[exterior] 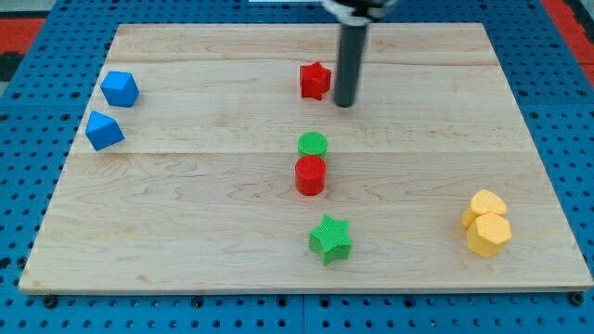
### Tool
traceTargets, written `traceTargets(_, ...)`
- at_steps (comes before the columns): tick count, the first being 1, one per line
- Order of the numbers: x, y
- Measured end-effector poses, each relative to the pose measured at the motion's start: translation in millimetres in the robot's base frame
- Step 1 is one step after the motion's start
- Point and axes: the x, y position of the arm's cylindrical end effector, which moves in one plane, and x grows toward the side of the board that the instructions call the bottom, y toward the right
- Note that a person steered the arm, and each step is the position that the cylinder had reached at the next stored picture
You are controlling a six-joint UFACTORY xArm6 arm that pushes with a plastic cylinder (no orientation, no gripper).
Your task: Move the red star top center of the board
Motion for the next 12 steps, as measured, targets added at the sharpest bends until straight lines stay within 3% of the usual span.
traceTargets(1, -29, -49)
traceTargets(2, -77, -49)
traceTargets(3, -63, -56)
traceTargets(4, -22, -48)
traceTargets(5, -36, -28)
traceTargets(7, -98, -56)
traceTargets(9, -43, -32)
traceTargets(12, -97, -23)
